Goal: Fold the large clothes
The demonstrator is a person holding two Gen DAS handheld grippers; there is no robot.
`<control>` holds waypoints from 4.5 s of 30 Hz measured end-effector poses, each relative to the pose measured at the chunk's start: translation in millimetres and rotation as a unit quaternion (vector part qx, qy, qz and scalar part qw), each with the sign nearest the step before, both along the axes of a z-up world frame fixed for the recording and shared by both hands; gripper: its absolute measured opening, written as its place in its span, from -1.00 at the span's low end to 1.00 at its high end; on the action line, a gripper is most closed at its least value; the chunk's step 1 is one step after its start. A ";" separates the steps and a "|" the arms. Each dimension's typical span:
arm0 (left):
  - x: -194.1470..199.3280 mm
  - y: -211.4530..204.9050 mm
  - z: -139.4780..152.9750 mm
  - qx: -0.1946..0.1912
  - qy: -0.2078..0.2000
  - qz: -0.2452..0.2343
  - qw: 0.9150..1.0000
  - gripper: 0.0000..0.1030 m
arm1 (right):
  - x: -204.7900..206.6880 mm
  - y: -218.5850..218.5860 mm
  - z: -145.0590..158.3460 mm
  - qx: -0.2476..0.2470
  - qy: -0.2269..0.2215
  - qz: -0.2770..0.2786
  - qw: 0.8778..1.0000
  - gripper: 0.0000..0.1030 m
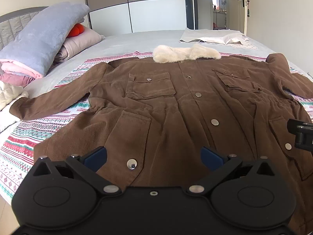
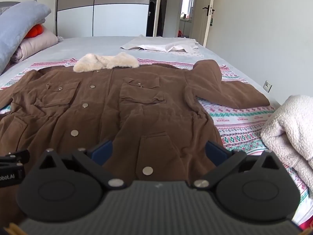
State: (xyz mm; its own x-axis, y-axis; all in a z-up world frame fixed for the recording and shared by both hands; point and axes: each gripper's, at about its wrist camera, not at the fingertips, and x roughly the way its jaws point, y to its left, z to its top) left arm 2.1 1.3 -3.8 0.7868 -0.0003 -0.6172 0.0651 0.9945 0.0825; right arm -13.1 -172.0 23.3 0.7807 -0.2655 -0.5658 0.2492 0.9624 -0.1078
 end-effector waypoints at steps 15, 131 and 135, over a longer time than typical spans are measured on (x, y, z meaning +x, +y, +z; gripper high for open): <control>-0.9 1.2 1.1 0.000 0.000 0.000 1.000 1.00 | -0.6 0.2 -1.1 -0.003 0.002 0.001 1.000 1.00; -29.4 282.9 4.1 -0.079 -0.041 0.041 0.995 1.00 | -104.9 -129.2 4.4 0.051 0.019 0.017 0.998 0.74; 31.6 322.5 -8.1 -0.103 -0.055 0.123 0.985 1.00 | -61.1 -100.2 2.2 0.049 0.014 0.055 0.997 0.81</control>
